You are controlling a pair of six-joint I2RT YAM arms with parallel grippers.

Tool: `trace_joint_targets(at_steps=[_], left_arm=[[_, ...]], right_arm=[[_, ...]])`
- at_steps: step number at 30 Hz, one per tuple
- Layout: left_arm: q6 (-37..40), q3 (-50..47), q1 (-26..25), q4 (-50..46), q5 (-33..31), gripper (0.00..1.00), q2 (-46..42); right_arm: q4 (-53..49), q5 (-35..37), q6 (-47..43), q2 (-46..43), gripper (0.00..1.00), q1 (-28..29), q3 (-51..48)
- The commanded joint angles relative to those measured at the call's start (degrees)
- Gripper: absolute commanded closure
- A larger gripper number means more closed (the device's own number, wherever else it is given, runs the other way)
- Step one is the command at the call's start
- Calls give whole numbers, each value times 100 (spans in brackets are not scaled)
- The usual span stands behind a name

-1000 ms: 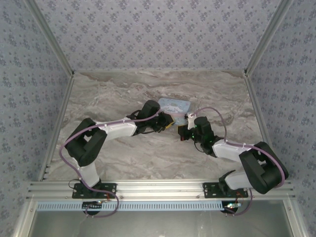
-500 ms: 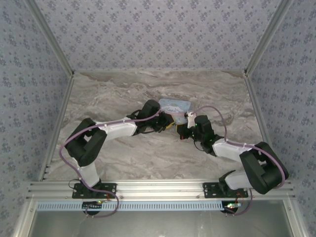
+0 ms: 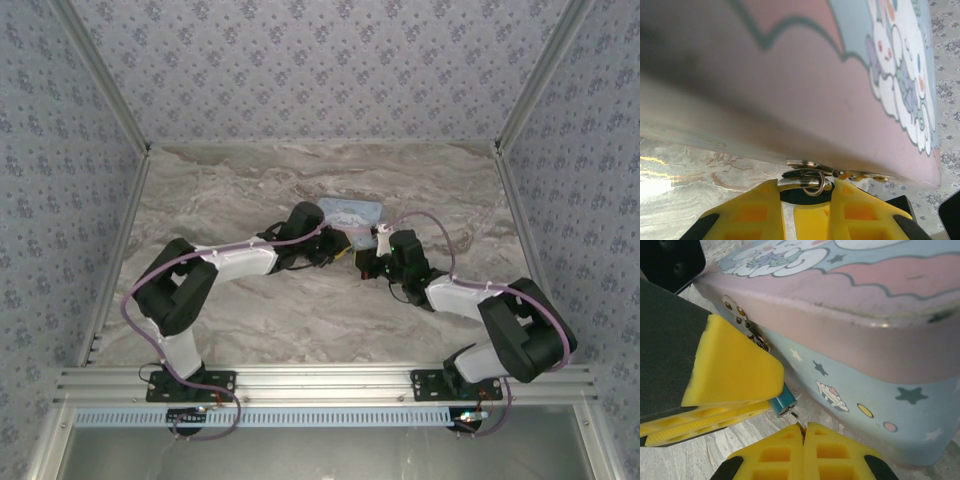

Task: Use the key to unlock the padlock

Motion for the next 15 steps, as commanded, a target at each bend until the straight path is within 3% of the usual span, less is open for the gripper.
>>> trace_joint_targets(at_steps=[1, 6, 15], left_arm=[[20, 103, -149, 61, 578, 81, 249], [12, 141, -117, 229, 550, 80, 508], [-85, 32, -37, 663, 504, 68, 798]], right_arm=[[273, 113, 441, 33, 100, 86, 99], [-385, 410, 887, 112, 100, 112, 33], [-857, 577, 1842, 295, 100, 292, -71]])
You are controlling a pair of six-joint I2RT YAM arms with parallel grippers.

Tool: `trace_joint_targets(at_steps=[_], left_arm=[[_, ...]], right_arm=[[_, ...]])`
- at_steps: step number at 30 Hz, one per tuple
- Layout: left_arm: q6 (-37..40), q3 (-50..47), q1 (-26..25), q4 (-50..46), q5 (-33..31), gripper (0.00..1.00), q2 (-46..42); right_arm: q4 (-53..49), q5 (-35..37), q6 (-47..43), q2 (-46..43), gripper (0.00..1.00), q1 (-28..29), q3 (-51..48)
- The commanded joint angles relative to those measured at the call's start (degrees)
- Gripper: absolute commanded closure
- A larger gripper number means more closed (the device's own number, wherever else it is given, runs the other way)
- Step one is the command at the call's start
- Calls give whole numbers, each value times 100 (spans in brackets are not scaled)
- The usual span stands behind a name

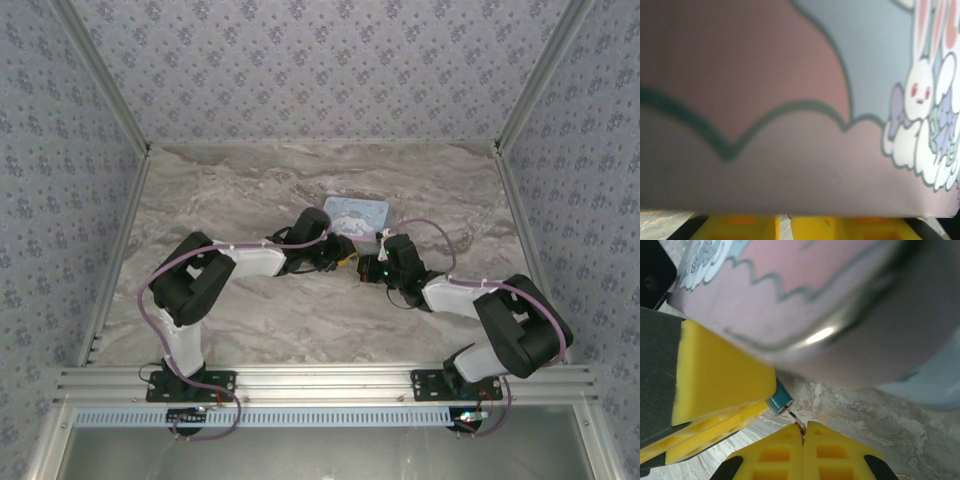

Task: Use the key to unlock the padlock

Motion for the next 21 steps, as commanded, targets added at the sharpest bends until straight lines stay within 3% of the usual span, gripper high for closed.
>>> trace_joint_targets(at_steps=[1, 11, 15, 21], left_arm=[[-170, -27, 14, 184, 255, 65, 182], [278, -536, 191, -301, 22, 43, -693], [318, -882, 238, -245, -70, 40, -1020], [195, -1345, 237, 839, 39, 41, -1085]], right_arm=[[-347, 141, 565, 144, 100, 149, -59], [-259, 164, 988, 172, 100, 205, -69], [-23, 63, 1354, 92, 100, 179, -132], [-98, 64, 1915, -174, 100, 150, -167]])
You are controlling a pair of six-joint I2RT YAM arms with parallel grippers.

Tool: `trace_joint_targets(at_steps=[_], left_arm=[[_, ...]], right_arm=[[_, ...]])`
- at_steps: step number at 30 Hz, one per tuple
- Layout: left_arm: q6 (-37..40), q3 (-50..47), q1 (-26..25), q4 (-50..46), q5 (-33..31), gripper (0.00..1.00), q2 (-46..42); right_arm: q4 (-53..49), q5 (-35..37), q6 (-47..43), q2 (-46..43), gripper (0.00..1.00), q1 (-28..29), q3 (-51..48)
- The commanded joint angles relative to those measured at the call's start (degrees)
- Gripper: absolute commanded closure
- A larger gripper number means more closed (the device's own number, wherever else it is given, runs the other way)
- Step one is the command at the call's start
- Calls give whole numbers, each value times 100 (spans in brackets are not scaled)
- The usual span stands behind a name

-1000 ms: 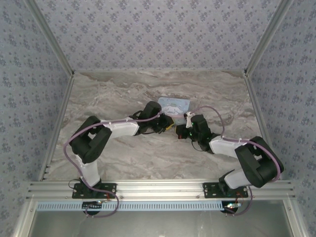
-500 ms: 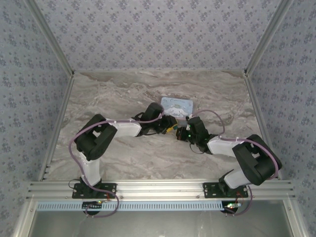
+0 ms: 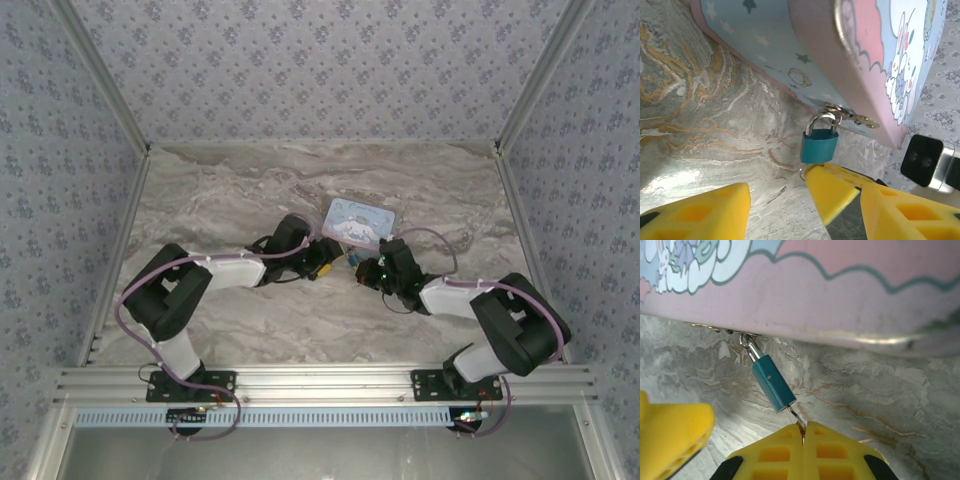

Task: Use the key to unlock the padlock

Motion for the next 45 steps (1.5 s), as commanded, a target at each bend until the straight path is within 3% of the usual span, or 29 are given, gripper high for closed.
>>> trace_joint_targets(at_steps=[1, 16, 31, 45], left_arm=[[-22, -184, 3, 729, 40, 42, -75], [-238, 33, -176, 1752, 175, 50, 651], [-738, 115, -334, 2516, 51, 56, 1211], [-950, 141, -385, 2669, 92, 60, 1452]], right_arm=[[-38, -51, 511, -221, 100, -32, -58], [-101, -598, 1272, -223, 100, -243, 38], [-246, -682, 1396, -202, 100, -303, 109], [-281, -704, 1426, -178, 100, -329, 143]])
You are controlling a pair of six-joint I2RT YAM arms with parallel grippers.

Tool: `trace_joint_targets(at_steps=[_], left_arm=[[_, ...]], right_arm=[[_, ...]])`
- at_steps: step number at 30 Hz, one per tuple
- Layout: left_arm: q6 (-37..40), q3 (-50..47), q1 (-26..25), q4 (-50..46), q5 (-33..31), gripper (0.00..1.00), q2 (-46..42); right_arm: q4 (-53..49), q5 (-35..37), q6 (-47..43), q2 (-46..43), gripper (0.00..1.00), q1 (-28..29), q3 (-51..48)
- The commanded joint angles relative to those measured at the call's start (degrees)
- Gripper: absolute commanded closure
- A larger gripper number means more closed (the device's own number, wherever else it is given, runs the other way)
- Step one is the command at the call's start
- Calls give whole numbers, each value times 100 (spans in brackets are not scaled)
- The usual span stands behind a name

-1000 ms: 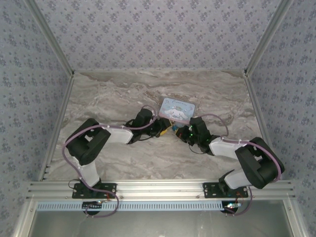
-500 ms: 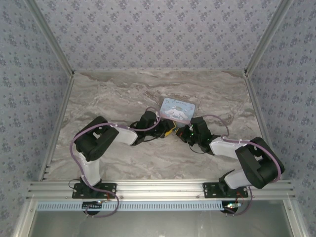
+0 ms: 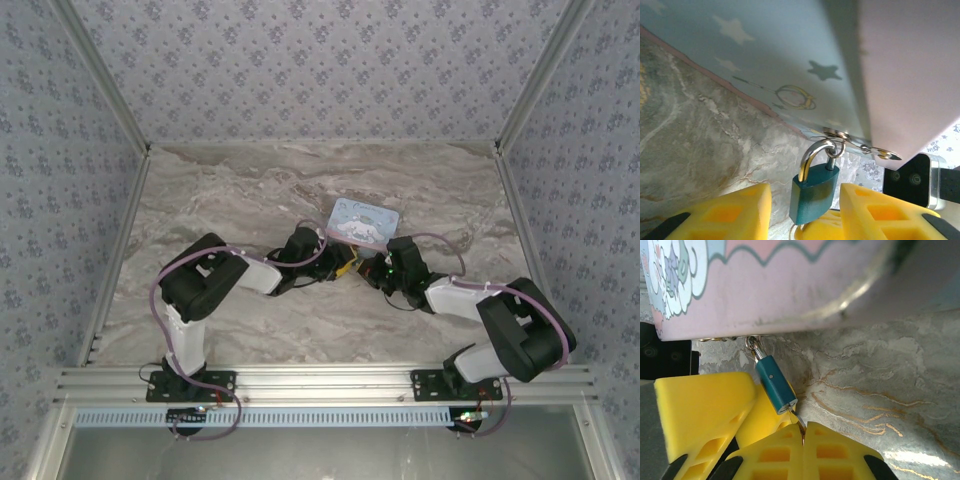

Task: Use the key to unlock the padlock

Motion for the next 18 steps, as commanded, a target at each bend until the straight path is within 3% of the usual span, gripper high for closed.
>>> trace_joint_targets(at_steps=[1, 18], left_arm=[[-113, 152, -85, 290, 48, 61, 185], [-409, 292, -203, 682, 135, 66, 460]], right_arm=[[-156, -73, 104, -2, 100, -34, 164], [-137, -67, 159, -1, 100, -43, 190]])
